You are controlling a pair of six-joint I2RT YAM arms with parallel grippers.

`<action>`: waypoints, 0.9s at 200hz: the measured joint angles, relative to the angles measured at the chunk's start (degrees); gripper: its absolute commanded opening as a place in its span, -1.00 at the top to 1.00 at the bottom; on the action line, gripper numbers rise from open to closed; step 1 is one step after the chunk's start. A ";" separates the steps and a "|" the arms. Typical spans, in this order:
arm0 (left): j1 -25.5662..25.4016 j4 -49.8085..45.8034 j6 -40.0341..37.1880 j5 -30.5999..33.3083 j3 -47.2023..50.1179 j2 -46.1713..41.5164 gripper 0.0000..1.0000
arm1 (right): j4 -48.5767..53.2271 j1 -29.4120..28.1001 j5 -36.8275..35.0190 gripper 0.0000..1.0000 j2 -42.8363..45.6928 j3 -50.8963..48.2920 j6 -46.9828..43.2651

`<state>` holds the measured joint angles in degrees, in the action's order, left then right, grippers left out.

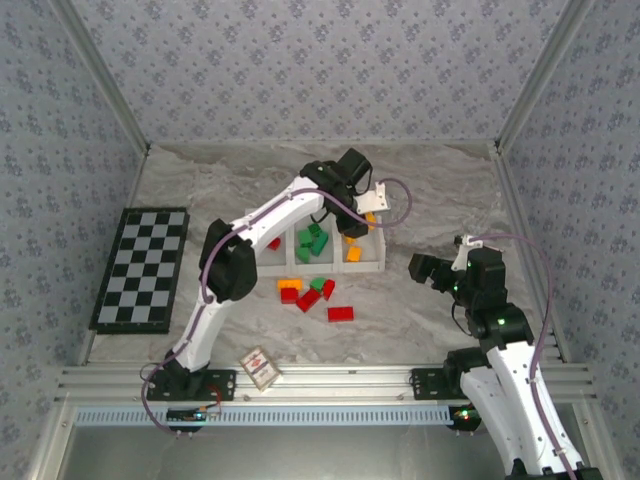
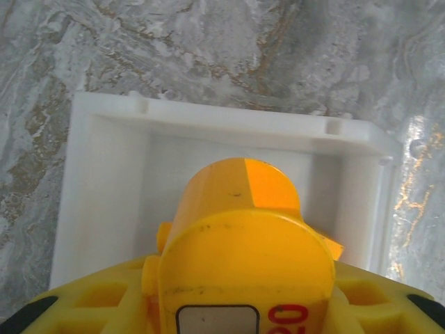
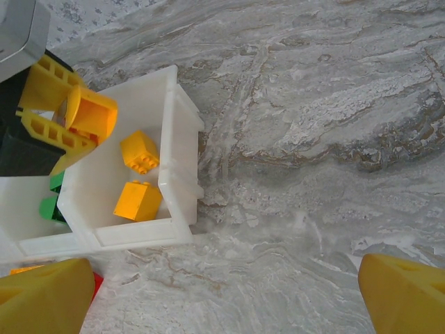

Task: Sort the legos into containers by color
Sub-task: Place the lego in the container, then pick up the lego from the middle-left of the table.

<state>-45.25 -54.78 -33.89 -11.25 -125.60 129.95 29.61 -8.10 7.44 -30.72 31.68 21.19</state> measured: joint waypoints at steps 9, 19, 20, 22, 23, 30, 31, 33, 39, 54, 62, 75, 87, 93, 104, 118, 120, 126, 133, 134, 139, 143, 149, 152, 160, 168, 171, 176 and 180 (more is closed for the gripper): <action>0.31 -0.22 0.00 -0.02 -0.57 0.37 -0.09 | 0.02 0.00 0.02 -0.99 0.00 0.00 0.00; 0.52 -0.28 -0.02 -0.11 -0.81 0.59 -0.18 | 0.02 0.00 0.02 -0.99 0.00 0.00 0.00; 0.52 -0.31 0.04 -0.13 -0.83 0.59 -0.19 | 0.02 0.00 0.02 -0.99 0.00 0.00 0.00; 0.52 -0.35 0.20 -0.15 -0.90 0.61 -0.20 | 0.02 0.00 0.02 -0.99 0.00 0.00 0.00; 0.52 -0.35 0.17 -0.15 -0.90 0.61 -0.20 | 0.02 0.00 0.02 -0.99 0.00 0.00 0.00; 0.52 -0.33 0.31 -0.17 -0.90 0.63 -0.24 | 0.02 0.00 0.02 -0.99 0.00 0.00 0.00; 0.52 -0.33 0.24 -0.17 -0.90 0.63 -0.25 | 0.02 0.00 0.02 -0.99 0.00 0.00 0.00; 0.52 -0.33 0.28 -0.17 -0.90 0.63 -0.26 | 0.02 0.00 0.02 -0.99 0.00 0.00 0.00; 0.52 -0.33 0.44 -0.28 -0.94 0.63 -0.30 | 0.04 0.00 0.02 -0.99 0.00 0.00 0.00; 0.57 -0.15 0.87 -0.66 -1.01 0.63 -0.43 | 0.11 0.00 0.04 -0.99 0.00 0.00 0.00; 0.63 0.04 1.14 -0.90 -1.01 0.63 -0.54 | 0.20 0.00 0.07 -0.99 0.00 0.00 0.00; 0.70 0.55 1.68 -1.14 -0.98 0.63 -0.59 | 0.20 0.00 0.09 -0.99 0.00 0.00 0.00; 0.87 1.40 1.95 -1.29 -0.74 0.48 -0.63 | 0.22 0.00 0.09 -0.99 0.00 0.02 0.00; 0.94 1.99 2.23 -1.38 -0.15 0.13 -0.86 | 0.22 0.00 0.09 -0.99 0.00 0.02 0.00; 1.20 3.52 3.15 -1.38 2.10 -1.27 -0.99 | 0.24 0.13 0.07 -0.99 0.00 0.02 0.00; 1.62 6.10 4.98 -1.11 7.08 -4.59 -0.99 | 0.46 0.15 -0.07 -0.99 0.00 0.02 0.00; 1.70 6.60 5.29 -0.98 8.00 -5.22 -0.99 | 0.52 0.15 -0.11 -0.99 0.00 0.02 0.00; 1.88 7.93 6.36 -0.79 10.45 -7.08 -0.99 | 0.68 0.15 -0.13 -0.99 0.00 0.02 0.00; 2.16 9.38 7.76 -0.39 13.27 -9.29 -1.00 | 0.87 0.17 -0.15 -0.99 -0.02 0.02 0.00; 2.21 9.73 8.11 -0.15 13.90 -9.81 -1.00 | 0.90 0.17 -0.15 -0.99 0.00 0.02 0.00; 2.43 11.13 9.44 0.46 16.02 -11.58 -0.99 | 1.03 0.20 -0.17 -0.99 0.00 0.02 0.00; 2.56 12.22 10.67 0.96 17.70 -12.98 -0.99 | 1.09 0.22 -0.17 -0.99 0.00 0.02 0.00; 2.89 13.84 12.31 1.66 19.96 -15.08 -0.99 | 1.16 0.26 -0.15 -0.99 0.00 0.02 0.00; 3.13 14.78 13.35 1.92 21.27 -16.35 -1.00 | 1.14 0.26 -0.15 -0.99 -0.02 0.02 0.00; 3.80 17.11 15.78 2.05 24.17 -19.17 -0.99 | 1.14 0.26 -0.13 -0.99 -0.02 0.02 0.00; 4.79 19.32 18.34 1.86 26.95 -21.84 -0.99 | 1.11 0.28 -0.11 -0.99 -0.02 0.02 0.00; 5.27 20.15 19.37 1.75 27.96 -22.97 -0.99 | 1.11 0.33 -0.09 -0.99 -0.02 0.02 0.00; 6.19 21.03 21.38 1.38 29.09 -24.28 -1.00 | 1.09 0.37 -0.09 -0.99 -0.02 0.02 0.00; 6.93 21.55 22.73 1.14 29.64 -25.09 -0.99 | 1.09 0.37 -0.09 -0.99 -0.02 0.02 0.00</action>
<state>-38.33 -33.23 -11.16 -10.11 -95.96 104.86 30.70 -7.73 7.35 -30.74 31.70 21.19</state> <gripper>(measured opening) 0.996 0.996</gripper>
